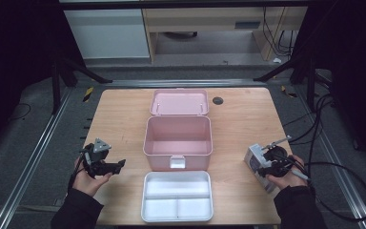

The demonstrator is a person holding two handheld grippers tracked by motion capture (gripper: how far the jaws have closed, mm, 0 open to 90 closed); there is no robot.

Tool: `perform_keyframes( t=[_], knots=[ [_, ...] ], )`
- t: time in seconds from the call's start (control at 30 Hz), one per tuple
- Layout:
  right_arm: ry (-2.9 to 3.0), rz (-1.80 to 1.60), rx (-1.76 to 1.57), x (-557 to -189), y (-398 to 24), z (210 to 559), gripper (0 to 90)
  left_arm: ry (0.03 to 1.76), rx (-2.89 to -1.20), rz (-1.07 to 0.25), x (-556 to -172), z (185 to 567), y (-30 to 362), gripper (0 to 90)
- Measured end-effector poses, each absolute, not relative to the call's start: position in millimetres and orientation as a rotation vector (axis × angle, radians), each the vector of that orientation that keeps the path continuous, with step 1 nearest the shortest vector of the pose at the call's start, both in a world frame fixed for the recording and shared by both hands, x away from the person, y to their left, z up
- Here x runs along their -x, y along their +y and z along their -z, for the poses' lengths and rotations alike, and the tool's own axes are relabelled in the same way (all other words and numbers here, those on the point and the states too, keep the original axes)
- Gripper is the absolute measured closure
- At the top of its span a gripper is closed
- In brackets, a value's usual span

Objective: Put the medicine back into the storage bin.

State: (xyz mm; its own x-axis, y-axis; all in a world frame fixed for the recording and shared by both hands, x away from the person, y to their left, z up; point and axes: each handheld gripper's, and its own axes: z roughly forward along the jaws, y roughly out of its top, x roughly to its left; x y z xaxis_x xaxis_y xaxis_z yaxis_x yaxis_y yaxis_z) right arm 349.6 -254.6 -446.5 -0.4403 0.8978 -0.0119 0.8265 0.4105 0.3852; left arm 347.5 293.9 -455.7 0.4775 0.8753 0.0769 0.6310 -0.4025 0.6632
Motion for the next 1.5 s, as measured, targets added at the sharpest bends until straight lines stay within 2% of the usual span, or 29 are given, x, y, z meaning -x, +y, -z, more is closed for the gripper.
perform_keyframes(
  t=[0.83,1.5],
  knots=[
    [2.358,-0.718,-1.404,-359.4,-247.6,388.3,56.3,1.205,-2.205,-0.545,-348.3,462.5,288.0,22.4],
    [2.387,-0.853,-1.209,-384.6,-194.0,313.0,56.3,1.198,-2.218,-0.541,-349.2,463.3,285.1,22.5]
  ],
)
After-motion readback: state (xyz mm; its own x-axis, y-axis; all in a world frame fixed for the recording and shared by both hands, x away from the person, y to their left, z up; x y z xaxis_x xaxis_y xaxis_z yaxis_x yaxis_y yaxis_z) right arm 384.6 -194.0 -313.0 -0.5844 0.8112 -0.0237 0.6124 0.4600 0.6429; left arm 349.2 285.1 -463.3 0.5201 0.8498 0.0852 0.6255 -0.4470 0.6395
